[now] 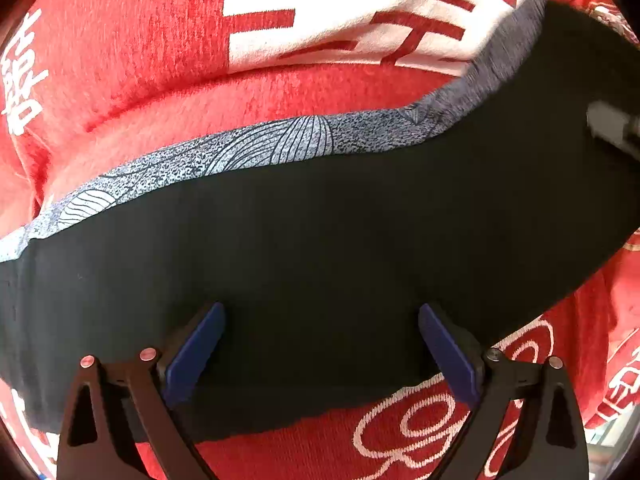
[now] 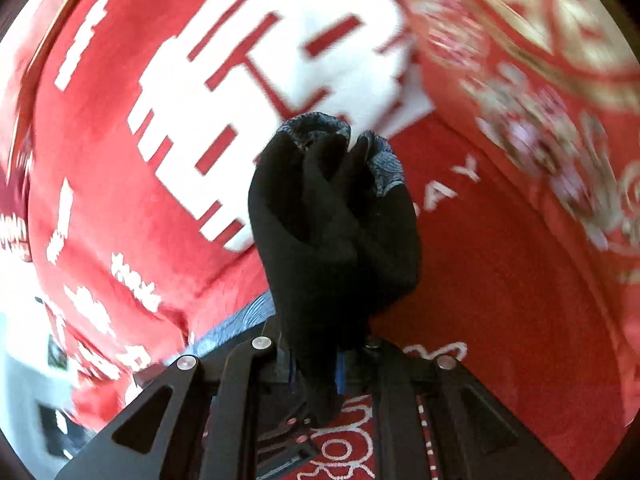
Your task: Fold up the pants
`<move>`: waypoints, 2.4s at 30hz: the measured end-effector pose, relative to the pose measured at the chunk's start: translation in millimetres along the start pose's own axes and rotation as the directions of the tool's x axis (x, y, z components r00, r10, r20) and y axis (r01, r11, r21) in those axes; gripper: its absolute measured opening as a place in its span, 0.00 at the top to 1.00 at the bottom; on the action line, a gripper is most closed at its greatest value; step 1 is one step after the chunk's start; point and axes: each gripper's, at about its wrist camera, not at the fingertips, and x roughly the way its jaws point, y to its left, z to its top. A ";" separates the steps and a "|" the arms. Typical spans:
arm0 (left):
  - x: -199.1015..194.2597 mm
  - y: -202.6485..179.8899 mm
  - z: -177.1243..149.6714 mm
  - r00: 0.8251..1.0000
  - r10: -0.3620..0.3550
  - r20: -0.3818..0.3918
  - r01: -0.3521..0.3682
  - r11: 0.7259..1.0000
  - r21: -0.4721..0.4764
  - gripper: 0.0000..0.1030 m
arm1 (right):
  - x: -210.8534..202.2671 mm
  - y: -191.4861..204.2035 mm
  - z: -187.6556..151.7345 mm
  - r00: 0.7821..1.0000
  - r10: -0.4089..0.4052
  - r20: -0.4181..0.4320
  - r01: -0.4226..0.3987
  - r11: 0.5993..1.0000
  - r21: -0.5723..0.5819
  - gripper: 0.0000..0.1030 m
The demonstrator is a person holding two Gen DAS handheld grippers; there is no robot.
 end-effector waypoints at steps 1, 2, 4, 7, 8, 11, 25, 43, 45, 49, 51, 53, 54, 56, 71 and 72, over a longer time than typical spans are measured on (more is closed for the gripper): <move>0.1 -0.4 -1.6 1.000 -0.006 0.011 0.006 1.000 0.003 0.06 | 0.1 11.7 -0.9 1.000 -0.009 -0.004 0.009 0.999 -0.041 0.86; -0.7 0.8 -2.4 1.000 -0.016 0.022 0.016 1.000 0.007 0.06 | 0.6 25.7 -3.0 1.000 -0.019 -0.009 0.018 0.996 -0.090 0.86; -3.1 5.6 -3.1 0.999 -0.045 0.027 0.045 0.999 0.013 0.06 | 2.8 47.2 -7.7 0.999 -0.038 -0.017 0.034 0.986 -0.164 0.86; -16.6 24.8 0.4 0.997 -0.083 -0.009 0.083 0.997 -0.010 0.06 | 8.7 79.0 -17.0 0.998 -0.059 -0.027 0.050 0.965 -0.258 0.87; -25.8 34.3 1.7 0.998 -0.070 -0.002 0.070 0.997 -0.029 0.06 | 11.3 90.1 -20.8 0.997 -0.066 -0.032 0.054 0.957 -0.286 0.86; -52.4 80.2 -0.8 1.000 -0.005 0.025 0.007 0.997 -0.077 0.06 | 18.6 115.1 -33.6 0.996 -0.078 -0.047 0.058 0.938 -0.343 0.86; -71.5 277.1 -43.7 0.978 0.196 -0.073 -0.208 0.941 -0.266 0.06 | 127.0 228.7 -162.9 0.942 -0.314 -0.120 0.187 0.785 -0.591 0.83; -96.7 260.3 -17.7 0.998 -0.048 -0.033 0.042 0.985 -0.165 0.06 | 81.1 225.5 -201.2 0.937 -0.335 -0.097 0.196 0.737 -0.647 0.47; -97.2 240.1 -13.2 0.994 -0.108 -0.035 0.103 0.987 -0.123 0.06 | 71.2 206.0 -184.4 0.931 -0.342 -0.126 0.211 0.788 -0.579 0.47; -82.6 206.5 -6.9 0.985 -0.164 -0.059 0.160 0.985 -0.058 0.06 | 65.4 175.8 -166.3 0.925 -0.337 -0.178 0.215 0.847 -0.486 0.47; -72.8 198.8 -6.9 0.983 -0.167 -0.082 0.163 0.985 -0.053 0.24 | 65.8 166.7 -162.5 0.925 -0.325 -0.199 0.205 0.864 -0.459 0.47; -60.1 198.2 -7.6 0.974 -0.179 -0.136 0.169 0.982 -0.082 0.39 | 64.0 161.4 -161.8 0.928 -0.304 -0.214 0.191 0.885 -0.425 0.48; -55.5 199.9 -7.7 0.971 -0.186 -0.150 0.172 0.980 -0.100 0.52 | 63.5 157.8 -160.7 0.931 -0.290 -0.222 0.183 0.896 -0.406 0.49; -47.8 202.4 -8.1 0.965 -0.195 -0.177 0.174 0.977 -0.125 0.66 | 63.3 152.0 -159.1 0.934 -0.269 -0.234 0.167 0.910 -0.379 0.55; -55.8 204.0 -42.4 0.983 -0.111 -0.143 0.101 0.992 -0.076 0.84 | 56.4 138.7 -134.2 0.943 -0.185 -0.278 0.084 0.937 -0.339 0.67; -55.5 205.6 -43.8 0.983 -0.116 -0.142 0.105 0.991 -0.087 0.84 | 57.6 135.9 -126.8 0.945 -0.173 -0.277 0.076 0.942 -0.328 0.66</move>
